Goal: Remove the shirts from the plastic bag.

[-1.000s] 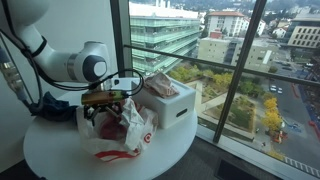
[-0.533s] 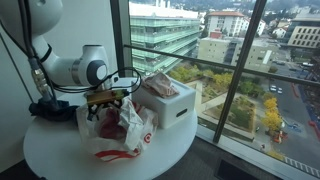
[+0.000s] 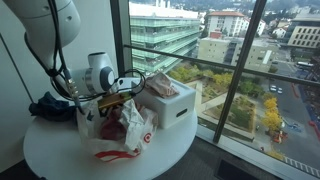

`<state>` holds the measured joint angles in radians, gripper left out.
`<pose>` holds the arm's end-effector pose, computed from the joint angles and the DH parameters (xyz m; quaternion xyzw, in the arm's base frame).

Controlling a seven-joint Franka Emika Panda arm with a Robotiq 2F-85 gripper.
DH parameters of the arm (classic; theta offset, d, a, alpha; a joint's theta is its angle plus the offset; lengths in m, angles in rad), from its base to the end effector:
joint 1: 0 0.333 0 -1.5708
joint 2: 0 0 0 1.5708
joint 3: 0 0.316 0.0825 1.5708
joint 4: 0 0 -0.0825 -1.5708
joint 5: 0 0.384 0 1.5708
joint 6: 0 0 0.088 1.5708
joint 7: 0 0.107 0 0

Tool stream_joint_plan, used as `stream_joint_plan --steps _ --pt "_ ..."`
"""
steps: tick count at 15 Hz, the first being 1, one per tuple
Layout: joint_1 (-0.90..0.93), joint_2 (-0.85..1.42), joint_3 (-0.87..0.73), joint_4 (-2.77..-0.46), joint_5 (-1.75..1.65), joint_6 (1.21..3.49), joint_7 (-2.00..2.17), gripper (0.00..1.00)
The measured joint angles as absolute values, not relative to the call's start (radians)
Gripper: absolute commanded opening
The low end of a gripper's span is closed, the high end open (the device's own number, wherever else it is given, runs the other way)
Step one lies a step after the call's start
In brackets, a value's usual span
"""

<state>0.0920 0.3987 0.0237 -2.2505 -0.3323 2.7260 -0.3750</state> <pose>0.5420 0.0755 0.1921 0.9206 0.3826 0.0294 0.0724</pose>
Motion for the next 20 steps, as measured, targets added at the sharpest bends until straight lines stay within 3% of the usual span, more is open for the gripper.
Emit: stream_joint_plan --steps 2,11,16,20 --pt "0.089 0.432 0.008 -2.232 -0.347 2.732 -0.370 0.68" --pt "0.068 0.444 0.019 -2.224 -0.345 2.730 -0.368 0.00" --pt "0.067 0.359 0.006 -2.238 -0.345 2.620 -0.315 0.01" --pt "0.068 0.203 0.016 -2.243 -0.339 2.388 -0.291 0.02"
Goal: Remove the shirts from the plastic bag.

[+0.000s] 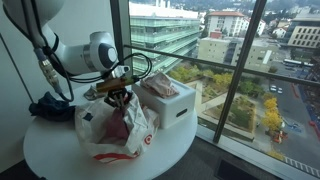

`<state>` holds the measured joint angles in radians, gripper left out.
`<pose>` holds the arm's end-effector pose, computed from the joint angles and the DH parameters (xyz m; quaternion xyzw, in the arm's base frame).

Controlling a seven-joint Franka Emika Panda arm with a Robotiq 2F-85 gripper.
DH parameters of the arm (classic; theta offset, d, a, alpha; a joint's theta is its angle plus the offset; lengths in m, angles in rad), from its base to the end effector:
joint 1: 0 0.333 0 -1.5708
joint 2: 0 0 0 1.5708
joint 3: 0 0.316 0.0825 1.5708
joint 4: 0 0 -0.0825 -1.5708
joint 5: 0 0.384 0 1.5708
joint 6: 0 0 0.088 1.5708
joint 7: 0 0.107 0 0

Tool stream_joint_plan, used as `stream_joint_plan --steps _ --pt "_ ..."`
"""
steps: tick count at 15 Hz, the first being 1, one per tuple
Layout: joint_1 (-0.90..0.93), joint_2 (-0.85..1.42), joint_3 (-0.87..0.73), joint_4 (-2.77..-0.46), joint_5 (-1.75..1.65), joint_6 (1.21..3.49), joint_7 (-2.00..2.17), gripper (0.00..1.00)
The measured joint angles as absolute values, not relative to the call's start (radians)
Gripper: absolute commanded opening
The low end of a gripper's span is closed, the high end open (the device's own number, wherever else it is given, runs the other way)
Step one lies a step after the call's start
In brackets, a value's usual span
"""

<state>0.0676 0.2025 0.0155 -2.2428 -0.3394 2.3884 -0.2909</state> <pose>0.5345 0.0415 0.2728 0.9448 0.3073 -0.0391 0.1069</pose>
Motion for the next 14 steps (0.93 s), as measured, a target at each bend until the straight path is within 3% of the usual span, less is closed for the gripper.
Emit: stream_joint_plan --steps 6,14 --pt "0.070 -0.020 0.049 -2.218 -0.318 1.883 -0.322 0.02" --pt "0.072 -0.113 0.065 -2.026 -0.380 1.970 -0.239 0.02"
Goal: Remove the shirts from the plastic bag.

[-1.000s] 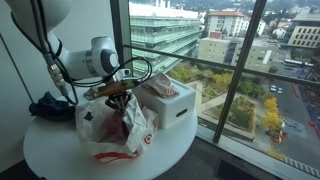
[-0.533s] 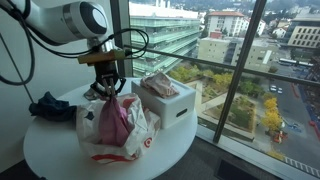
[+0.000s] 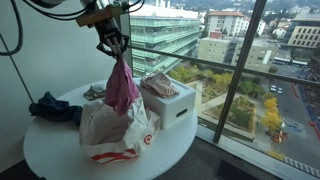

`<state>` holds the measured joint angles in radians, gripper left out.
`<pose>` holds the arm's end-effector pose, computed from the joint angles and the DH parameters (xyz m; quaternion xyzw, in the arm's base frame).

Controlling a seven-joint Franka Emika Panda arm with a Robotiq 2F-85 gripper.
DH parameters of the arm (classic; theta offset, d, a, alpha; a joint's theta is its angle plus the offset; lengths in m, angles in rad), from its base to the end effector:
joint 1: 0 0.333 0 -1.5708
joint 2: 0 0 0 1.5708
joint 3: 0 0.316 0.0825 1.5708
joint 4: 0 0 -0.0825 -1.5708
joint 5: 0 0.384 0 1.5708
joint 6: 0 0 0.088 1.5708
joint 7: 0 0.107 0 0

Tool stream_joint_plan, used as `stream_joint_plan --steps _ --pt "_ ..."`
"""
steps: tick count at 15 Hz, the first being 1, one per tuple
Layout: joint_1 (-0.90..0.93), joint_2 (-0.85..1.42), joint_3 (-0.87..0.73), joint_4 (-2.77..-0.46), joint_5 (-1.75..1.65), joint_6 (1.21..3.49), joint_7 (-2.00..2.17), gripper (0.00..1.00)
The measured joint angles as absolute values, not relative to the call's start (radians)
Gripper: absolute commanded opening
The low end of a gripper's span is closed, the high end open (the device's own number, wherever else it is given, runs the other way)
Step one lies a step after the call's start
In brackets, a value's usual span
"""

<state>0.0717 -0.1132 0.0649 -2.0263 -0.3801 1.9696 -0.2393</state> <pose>0.5293 0.0497 0.5076 0.9509 0.2504 0.0181 0.1808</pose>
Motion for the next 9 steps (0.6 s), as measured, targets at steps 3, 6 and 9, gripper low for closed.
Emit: stream_joint_plan --steps 3,6,9 --pt "0.072 -0.105 0.068 -1.946 -0.447 2.051 -0.220 0.02" --pt "0.072 -0.068 0.070 -1.883 -0.550 2.168 -0.185 0.02" --pt "0.071 0.001 0.070 -1.830 -0.682 2.309 -0.092 0.02"
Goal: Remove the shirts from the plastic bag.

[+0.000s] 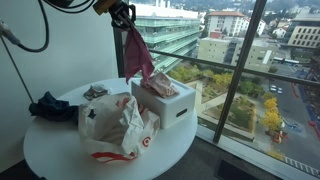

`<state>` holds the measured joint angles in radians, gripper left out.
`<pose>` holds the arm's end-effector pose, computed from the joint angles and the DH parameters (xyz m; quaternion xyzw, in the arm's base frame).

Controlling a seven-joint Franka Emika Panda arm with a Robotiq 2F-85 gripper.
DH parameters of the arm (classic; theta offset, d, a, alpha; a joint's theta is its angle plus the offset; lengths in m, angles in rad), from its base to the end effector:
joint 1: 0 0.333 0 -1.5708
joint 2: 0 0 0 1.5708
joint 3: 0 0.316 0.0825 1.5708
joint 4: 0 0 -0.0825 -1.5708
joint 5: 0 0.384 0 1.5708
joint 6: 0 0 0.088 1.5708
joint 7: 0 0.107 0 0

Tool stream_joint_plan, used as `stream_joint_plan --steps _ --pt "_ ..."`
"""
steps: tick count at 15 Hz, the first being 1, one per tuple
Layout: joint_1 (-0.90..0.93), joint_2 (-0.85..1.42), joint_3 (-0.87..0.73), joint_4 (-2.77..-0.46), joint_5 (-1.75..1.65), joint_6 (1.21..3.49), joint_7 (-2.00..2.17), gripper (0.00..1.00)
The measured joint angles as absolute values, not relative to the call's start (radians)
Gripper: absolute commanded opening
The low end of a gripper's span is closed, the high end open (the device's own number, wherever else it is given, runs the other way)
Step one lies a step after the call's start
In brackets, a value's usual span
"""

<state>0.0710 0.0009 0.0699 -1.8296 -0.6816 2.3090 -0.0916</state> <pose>0.5994 0.0723 0.5799 0.8909 0.2651 0.2305 0.2879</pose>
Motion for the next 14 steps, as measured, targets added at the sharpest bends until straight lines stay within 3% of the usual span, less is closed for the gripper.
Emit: stream_joint_plan --steps 5,6,7,14 --pt "0.068 0.179 0.019 -1.752 -1.053 2.549 0.209 0.03" --pt "0.069 0.220 -0.009 -1.735 -1.138 2.587 0.294 0.31" --pt "0.070 0.262 -0.040 -1.713 -1.222 2.615 0.382 0.32" --pt "0.077 0.374 -0.103 -1.645 -1.403 2.636 0.760 0.83"
